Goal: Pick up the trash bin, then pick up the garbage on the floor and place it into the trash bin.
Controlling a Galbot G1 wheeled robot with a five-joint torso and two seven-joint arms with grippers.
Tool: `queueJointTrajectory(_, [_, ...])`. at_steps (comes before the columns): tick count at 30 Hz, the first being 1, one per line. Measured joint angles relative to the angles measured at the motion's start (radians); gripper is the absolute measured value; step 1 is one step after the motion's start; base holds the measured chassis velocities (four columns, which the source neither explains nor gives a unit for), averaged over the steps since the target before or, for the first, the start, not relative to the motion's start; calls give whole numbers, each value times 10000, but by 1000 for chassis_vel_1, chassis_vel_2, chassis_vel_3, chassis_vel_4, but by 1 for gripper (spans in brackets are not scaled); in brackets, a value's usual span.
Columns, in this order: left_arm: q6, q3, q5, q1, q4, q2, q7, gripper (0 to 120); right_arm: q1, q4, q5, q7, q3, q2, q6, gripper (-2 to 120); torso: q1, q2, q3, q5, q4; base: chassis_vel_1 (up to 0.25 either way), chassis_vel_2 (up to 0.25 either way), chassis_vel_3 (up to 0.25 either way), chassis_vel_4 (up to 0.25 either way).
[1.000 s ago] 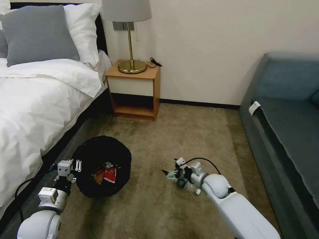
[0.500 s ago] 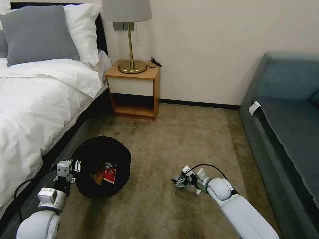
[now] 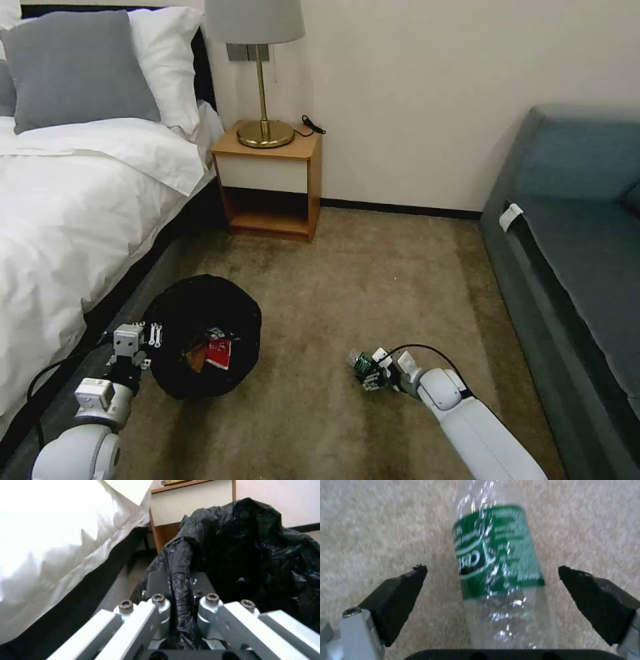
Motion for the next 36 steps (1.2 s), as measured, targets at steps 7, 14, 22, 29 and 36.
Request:
queueJointTrajectory(7, [-25,-14,-20,33,-6,19,7,5,-16,-398,-366,-27,94,145,208,96,0,0,0,0,0,0,0,0,0])
queueJointTrajectory(14, [-46,-14,-18,47,-15,-8,12,5,64,-656,-448,-61,197,201,304,75,0,1,0,0,0,0,0,0,0])
queueJointTrajectory(22, [-46,-3,-12,40,-41,-26,16,5,84,-718,-474,-114,230,185,367,47,-1,1,0,0,0,0,0,0,0])
queueJointTrajectory(29, [-46,8,-1,33,-44,-33,18,5,77,-762,-560,-145,241,198,427,30,-1,1,0,0,0,0,0,0,0])
queueJointTrajectory(36, [-46,-18,-22,36,-49,-20,25,5,62,-791,-643,-161,275,208,477,25,-1,3,0,0,1,0,0,0,0])
